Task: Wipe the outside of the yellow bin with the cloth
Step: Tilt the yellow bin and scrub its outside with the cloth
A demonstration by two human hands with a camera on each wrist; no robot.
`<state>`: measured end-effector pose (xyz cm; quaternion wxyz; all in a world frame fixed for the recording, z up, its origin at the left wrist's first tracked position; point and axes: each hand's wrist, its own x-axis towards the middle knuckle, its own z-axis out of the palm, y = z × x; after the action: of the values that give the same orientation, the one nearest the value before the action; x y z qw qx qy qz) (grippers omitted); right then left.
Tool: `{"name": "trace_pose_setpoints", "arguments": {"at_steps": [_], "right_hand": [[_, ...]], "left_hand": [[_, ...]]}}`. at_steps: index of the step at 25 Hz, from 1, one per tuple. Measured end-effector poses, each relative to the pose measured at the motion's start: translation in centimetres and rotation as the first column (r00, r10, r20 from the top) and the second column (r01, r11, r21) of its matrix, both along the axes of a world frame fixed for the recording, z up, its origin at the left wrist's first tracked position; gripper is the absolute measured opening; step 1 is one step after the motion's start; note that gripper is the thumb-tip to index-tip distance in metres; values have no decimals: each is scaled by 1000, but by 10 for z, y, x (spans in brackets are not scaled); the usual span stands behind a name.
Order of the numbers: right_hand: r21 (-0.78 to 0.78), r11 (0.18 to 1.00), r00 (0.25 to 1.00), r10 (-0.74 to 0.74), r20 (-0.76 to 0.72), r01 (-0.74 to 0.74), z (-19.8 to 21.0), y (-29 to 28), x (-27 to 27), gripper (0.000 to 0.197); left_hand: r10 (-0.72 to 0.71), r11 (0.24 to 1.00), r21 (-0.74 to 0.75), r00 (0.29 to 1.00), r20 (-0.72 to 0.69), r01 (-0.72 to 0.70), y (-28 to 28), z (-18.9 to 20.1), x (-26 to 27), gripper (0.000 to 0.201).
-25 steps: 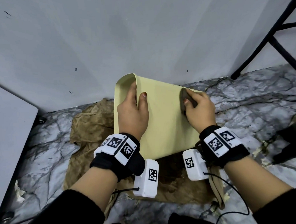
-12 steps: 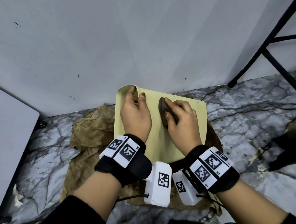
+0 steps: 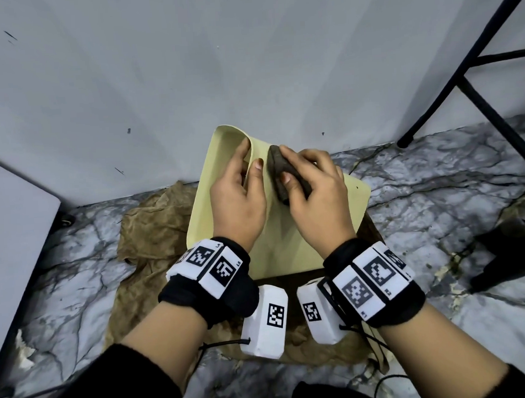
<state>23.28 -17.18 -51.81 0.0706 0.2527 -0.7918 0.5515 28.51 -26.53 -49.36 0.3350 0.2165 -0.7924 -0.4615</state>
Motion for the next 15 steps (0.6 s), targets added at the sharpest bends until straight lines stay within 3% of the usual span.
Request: {"name": "trace_pose_setpoints", "arguments": {"at_steps": [5,10,15], "right_hand": [[108,991,985,-98,139,83,-32,27,-33,36],[242,963,921,-195,339,114,-64,67,-64,36],[267,953,903,-236,358,143,-62,71,-66,36]], "left_hand": [[-19,996,87,1000,-9,20,-6,-5,1,36],[-22,995,97,1000,-15,23,-8,-5,2,36],[-27,990,141,999,-29,31,-5,-3,-1,34]]}}
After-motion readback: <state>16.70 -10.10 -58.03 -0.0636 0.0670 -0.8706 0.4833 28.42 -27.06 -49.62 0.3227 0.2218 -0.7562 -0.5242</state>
